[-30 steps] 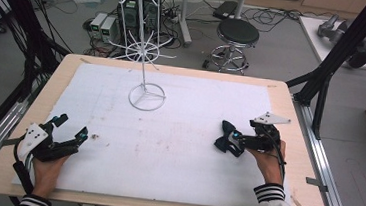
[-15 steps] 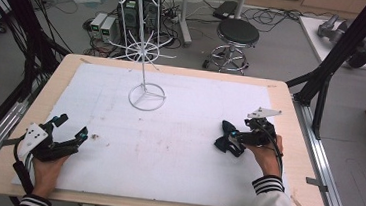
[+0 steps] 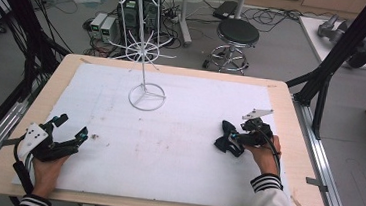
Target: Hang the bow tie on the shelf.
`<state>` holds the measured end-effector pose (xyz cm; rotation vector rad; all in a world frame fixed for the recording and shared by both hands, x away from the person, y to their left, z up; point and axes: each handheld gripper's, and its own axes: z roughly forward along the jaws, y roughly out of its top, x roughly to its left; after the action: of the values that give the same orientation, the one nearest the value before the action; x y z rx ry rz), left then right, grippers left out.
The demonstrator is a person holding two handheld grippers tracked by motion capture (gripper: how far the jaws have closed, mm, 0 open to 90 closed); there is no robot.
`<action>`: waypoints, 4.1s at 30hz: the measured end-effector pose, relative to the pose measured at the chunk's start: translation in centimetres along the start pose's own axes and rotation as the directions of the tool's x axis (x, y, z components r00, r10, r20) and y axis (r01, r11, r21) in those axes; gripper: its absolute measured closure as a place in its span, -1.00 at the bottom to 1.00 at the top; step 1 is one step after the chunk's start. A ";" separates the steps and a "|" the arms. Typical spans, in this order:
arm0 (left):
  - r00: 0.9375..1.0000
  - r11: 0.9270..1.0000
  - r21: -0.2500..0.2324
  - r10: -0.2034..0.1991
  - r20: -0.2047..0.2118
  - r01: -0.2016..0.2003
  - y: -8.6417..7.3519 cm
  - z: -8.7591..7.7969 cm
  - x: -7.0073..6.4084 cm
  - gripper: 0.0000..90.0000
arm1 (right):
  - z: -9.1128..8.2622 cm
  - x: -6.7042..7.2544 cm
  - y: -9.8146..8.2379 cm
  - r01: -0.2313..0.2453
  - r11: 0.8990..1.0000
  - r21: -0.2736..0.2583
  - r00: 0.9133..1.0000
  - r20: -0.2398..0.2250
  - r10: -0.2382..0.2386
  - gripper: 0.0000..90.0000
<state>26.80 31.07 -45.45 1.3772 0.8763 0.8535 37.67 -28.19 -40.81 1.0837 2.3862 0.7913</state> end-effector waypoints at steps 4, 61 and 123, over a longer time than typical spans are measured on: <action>1.000 1.000 -0.001 0.001 0.000 -0.001 0.0 0.0 0.0 -0.69 | 0.4 0.1 0.0 0.017 0.999 0.041 1.000 0.010 -0.017 0.20; 1.000 1.000 -0.001 -0.001 0.000 0.001 0.0 0.0 0.0 -0.69 | -2.5 3.3 3.0 -0.014 0.949 -0.315 0.998 -0.068 -0.008 0.92; 1.000 1.000 -0.006 -0.002 0.000 0.002 0.0 0.0 0.0 -0.69 | -3.3 11.9 20.7 0.039 0.767 -0.641 0.970 -0.158 -0.182 0.92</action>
<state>26.77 31.11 -45.47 1.3714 0.8744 0.8538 39.81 -8.93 -26.55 0.5843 2.0390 1.5866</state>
